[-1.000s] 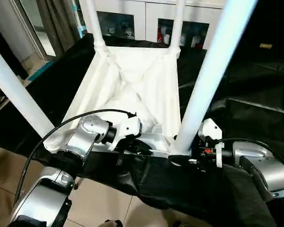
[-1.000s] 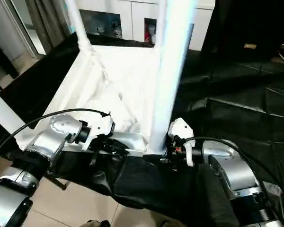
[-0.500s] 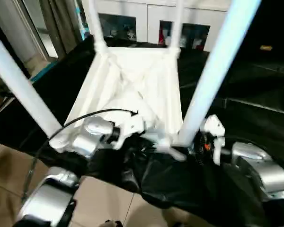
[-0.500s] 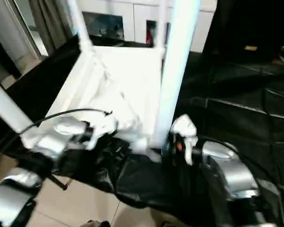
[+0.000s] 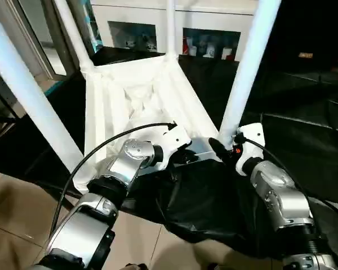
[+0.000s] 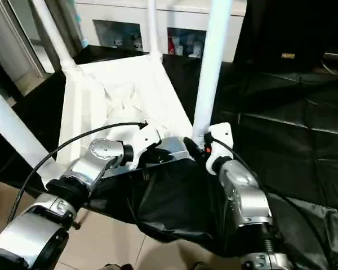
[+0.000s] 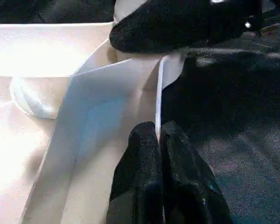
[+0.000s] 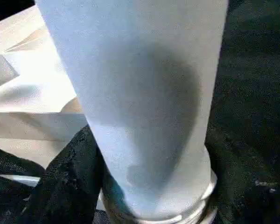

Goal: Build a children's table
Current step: Rotate leg to tighten

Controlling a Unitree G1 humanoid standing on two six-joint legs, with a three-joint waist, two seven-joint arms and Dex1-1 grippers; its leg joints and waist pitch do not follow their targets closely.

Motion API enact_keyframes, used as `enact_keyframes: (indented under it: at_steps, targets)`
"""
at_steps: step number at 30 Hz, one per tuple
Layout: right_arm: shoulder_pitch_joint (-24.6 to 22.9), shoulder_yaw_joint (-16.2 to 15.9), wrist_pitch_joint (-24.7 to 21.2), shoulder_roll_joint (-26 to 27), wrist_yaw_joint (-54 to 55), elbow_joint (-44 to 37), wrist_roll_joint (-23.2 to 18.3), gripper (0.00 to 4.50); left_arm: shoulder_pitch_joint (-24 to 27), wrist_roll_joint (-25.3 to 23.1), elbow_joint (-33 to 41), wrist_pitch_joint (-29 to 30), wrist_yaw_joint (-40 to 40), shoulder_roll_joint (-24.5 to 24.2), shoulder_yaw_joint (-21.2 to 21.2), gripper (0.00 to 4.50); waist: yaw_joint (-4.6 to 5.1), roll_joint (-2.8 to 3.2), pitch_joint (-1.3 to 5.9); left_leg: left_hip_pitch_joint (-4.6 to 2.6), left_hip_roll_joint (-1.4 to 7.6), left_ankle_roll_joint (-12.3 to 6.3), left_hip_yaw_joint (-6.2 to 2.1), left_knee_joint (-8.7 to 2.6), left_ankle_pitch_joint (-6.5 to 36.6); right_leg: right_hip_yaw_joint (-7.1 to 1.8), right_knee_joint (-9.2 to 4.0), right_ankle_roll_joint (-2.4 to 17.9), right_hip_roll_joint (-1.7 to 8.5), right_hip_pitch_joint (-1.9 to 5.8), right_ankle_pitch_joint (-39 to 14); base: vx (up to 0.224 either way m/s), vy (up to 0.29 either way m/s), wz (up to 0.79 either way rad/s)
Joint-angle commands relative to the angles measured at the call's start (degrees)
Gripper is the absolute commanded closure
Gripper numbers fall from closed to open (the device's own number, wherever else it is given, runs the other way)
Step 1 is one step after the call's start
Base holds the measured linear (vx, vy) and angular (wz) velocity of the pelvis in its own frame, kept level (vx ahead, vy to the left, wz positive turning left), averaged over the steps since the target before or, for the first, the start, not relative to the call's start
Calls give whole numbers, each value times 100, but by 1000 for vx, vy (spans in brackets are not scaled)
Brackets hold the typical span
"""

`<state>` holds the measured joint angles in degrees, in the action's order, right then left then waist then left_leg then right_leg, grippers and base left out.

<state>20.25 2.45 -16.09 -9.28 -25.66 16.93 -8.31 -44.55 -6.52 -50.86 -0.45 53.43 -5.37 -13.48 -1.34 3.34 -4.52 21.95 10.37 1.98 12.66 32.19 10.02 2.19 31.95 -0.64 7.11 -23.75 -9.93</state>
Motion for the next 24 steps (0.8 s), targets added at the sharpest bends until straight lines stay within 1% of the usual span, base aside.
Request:
enact_keyframes:
  at_steps: [1,2,3,4,5,6,7,8,9,10,11,12,13,14,15,16,17,18,19,20,21,22,24]
  targets:
    - [-44,-873,-148,295,-883,-32,-213,88,-46,246,64,-187,114,417,-72,450,36,-110,230,-123,206,-151,-195,-480,2278,-84,-530,619,104,116,-2904,0,0,0]
    - [-71,-929,-160,119,-1215,-154,-289,88,12,310,173,-195,440,328,-122,450,28,-122,249,-113,218,-175,-197,-481,2186,-89,-508,668,109,140,-2721,0,0,0]
    - [-108,-988,-165,-76,-1541,-275,-349,88,67,364,283,-194,741,232,-175,450,18,-117,258,-112,230,-223,-183,-473,2077,-102,-482,764,107,149,-2438,0,0,0]
    - [-173,-1052,-192,-387,-2026,-448,-435,88,143,414,426,-241,1166,69,-271,450,11,-117,272,-96,232,-294,-162,-454,1925,-111,-445,895,105,167,-2093,0,0,0]
    - [-173,-1052,-192,-387,-2026,-448,-435,88,143,414,426,-241,1166,69,-271,450,-4,-122,284,-92,233,-340,-164,-446,1826,-104,-420,958,103,197,-1909,0,0,0]
    - [-207,-1081,-213,-537,-2241,-521,-471,88,162,416,453,-275,1290,0,-298,450,-8,-130,285,-75,238,-399,-155,-437,1717,-109,-398,1023,101,212,-1721,0,0,0]
    - [-250,-1106,-218,-744,-2498,-599,-506,88,184,440,484,-315,1484,-90,-314,450,-22,-115,292,-85,242,-489,-132,-417,1607,-106,-385,1125,100,200,-1568,53,-17,3]
    - [-265,-1112,-226,-817,-2588,-625,-521,88,192,449,498,-322,1552,-121,-319,450,-38,-113,302,-97,244,-516,-122,-403,1546,-105,-376,1176,102,203,-1494,53,-17,3]
    - [-286,-1121,-237,-924,-2718,-664,-543,88,204,463,517,-333,1652,-167,-327,450,-77,-108,331,-81,250,-621,-109,-366,1209,-93,-311,1307,102,237,-1102,58,-18,3]
    - [-322,-1139,-238,-1107,-2933,-717,-566,88,230,496,565,-336,1842,-249,-344,450,-98,-96,334,-101,260,-698,-89,-340,1042,-93,-282,1421,99,217,-827,62,-11,4]
    - [-348,-1147,-230,-1234,-3080,-750,-578,88,261,533,623,-330,2022,-312,-363,450,-99,-94,341,-89,267,-733,-87,-331,950,-89,-253,1479,99,234,-665,62,-11,4]
    - [-377,-1138,-249,-1377,-3296,-802,-591,88,308,566,718,-302,2270,-392,-379,450,-119,-91,360,-74,269,-822,-84,-306,767,-80,-200,1582,93,259,-313,61,1,0]
    - [-394,-1131,-260,-1458,-3424,-833,-597,88,337,584,776,-285,2418,-439,-388,450,-134,-91,367,-57,266,-915,-88,-283,594,-76,-155,1635,90,274,-6,59,9,-3]
    - [-408,-1127,-256,-1521,-3508,-857,-600,88,363,601,827,-265,2529,-480,-399,450,-135,-82,369,-58,268,-957,-86,-274,537,-74,-140,1665,89,267,106,59,9,-3]
    - [-429,-1119,-236,-1668,-3688,-897,-601,88,413,610,916,-254,2692,-572,-414,450,-147,-96,383,-75,260,-1004,-81,-253,458,-71,-121,1716,88,276,295,0,0,0]
    - [-429,-1119,-236,-1668,-3688,-897,-601,88,413,610,916,-254,2692,-572,-414,450,-141,-100,395,-66,256,-1051,-81,-239,385,-75,-97,1746,88,287,434,0,0,0]
    - [-443,-1116,-205,-1831,-3854,-919,-592,88,469,604,988,-253,2905,-711,-458,450,-152,-88,391,-75,266,-1132,-77,-230,299,-73,-92,1782,89,271,551,0,0,0]
    - [-439,-1120,-208,-1889,-3923,-921,-600,88,484,594,993,-277,2994,-765,-479,450,-153,-92,381,-72,262,-1163,-76,-230,311,-66,-97,1778,86,274,473,0,0,0]
    - [-425,-1129,-185,-1939,-3997,-891,-596,88,495,588,993,-288,3084,-820,-497,450,-156,-88,375,-74,265,-1156,-72,-233,355,-69,-105,1773,92,271,381,0,0,0]
    - [-424,-1129,-183,-1942,-4001,-889,-596,103,496,588,994,-287,3089,-823,-498,450,-156,-84,370,-76,266,-1140,-71,-238,417,-68,-114,1772,96,270,269,0,0,0]
    - [-412,-1128,-185,-1948,-4022,-873,-605,122,497,591,998,-284,3114,-839,-501,450,-162,-85,353,-88,279,-1034,-71,-259,592,-71,-145,1745,97,265,-58,0,0,0]
    - [-413,-1127,-196,-1948,-4026,-881,-615,122,503,595,1011,-284,3124,-849,-503,450,-160,-102,347,-90,282,-993,-70,-268,648,-73,-155,1733,95,265,-157,0,0,0]
    - [-408,-1139,-217,-1955,-4057,-889,-649,141,508,614,1044,-262,3150,-859,-487,450,-163,-97,329,-94,289,-826,-77,-295,880,-85,-187,1681,104,262,-516,0,0,0]
